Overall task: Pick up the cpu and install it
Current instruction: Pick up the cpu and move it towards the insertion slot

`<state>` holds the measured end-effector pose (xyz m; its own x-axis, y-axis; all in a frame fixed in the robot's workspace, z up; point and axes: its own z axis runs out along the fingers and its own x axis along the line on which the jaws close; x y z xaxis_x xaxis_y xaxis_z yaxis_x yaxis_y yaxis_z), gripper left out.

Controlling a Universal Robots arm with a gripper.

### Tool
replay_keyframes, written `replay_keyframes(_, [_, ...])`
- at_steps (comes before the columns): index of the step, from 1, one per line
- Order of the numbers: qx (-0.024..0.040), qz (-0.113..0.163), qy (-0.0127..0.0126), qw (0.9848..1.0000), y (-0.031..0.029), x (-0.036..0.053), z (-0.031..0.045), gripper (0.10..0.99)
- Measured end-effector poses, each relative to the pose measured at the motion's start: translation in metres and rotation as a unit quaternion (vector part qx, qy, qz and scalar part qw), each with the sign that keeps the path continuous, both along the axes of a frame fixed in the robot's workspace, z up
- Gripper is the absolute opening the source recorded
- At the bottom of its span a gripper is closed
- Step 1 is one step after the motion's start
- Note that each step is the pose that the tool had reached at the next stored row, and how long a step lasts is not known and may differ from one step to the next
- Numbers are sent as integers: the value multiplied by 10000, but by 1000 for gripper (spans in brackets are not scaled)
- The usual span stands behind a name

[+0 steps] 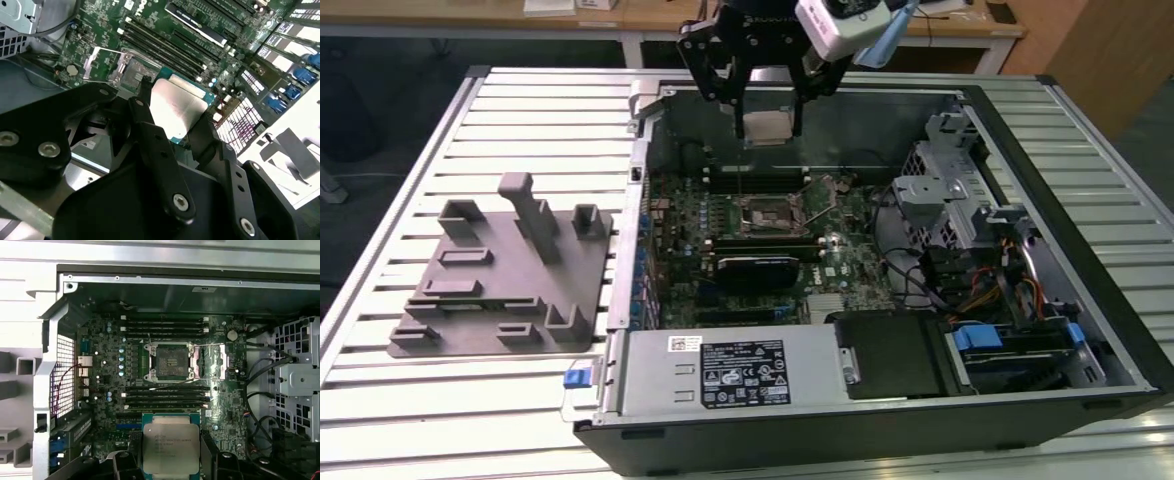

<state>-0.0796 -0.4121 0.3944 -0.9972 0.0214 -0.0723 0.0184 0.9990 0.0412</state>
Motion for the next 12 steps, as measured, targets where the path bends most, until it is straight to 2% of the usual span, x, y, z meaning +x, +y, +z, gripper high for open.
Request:
replay_keyframes(5, [0,0,0,10000,1,2,-8,541])
replay_keyframes(12, [0,-7,2,10000,0,17,-122,541])
